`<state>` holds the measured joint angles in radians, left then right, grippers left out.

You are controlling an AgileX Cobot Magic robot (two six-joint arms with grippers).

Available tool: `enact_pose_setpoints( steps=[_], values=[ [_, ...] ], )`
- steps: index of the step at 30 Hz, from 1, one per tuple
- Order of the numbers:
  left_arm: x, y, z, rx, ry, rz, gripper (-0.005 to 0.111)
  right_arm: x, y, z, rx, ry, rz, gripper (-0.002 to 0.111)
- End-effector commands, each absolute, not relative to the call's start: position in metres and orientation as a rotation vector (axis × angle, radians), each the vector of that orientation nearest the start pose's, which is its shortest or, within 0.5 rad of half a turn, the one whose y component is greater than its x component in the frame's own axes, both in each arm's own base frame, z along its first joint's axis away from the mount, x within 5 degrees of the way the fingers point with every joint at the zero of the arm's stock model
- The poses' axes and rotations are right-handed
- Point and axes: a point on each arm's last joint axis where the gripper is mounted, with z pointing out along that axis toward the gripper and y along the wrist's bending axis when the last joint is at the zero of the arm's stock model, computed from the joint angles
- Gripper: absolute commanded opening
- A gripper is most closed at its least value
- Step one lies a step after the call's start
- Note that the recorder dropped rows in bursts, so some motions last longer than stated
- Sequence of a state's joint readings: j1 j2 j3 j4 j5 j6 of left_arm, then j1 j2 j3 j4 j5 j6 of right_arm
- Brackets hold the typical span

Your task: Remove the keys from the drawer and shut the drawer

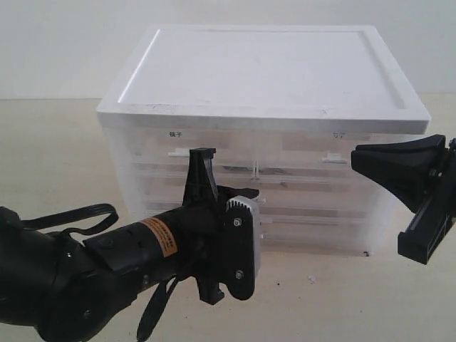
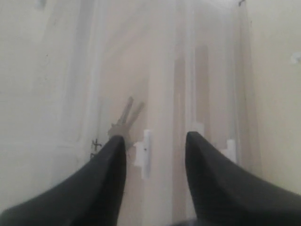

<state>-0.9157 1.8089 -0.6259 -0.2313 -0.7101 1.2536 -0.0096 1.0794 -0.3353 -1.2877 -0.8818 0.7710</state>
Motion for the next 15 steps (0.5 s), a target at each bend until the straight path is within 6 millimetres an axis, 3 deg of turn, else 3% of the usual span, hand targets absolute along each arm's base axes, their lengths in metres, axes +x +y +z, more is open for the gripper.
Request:
enact_pose_setpoints(
  steps=[1,5,13,15],
  values=[
    [0.2084,-0.246,0.1358,1.604,1.153,0.301,0.036,0.1709,0.0671,0.2376,-0.853,1.585,0.548,0.0],
    [0.2092,-0.2467,0.1308,1.606,1.147,0.308,0.023,0.1702,0.0678,0.2382,-0.858,1.576,0.557,0.0],
    [0.2138,-0.2466,0.1316,1.526,1.141,0.343,0.021,0.1701,0.0678,0.238,-0.86,1.576,0.557,0.0],
    [0.2148,-0.2454,0.1316,1.511,1.164,0.349,0.016,0.1701,0.0678,0.238,-0.86,1.576,0.557,0.0]
  ],
)
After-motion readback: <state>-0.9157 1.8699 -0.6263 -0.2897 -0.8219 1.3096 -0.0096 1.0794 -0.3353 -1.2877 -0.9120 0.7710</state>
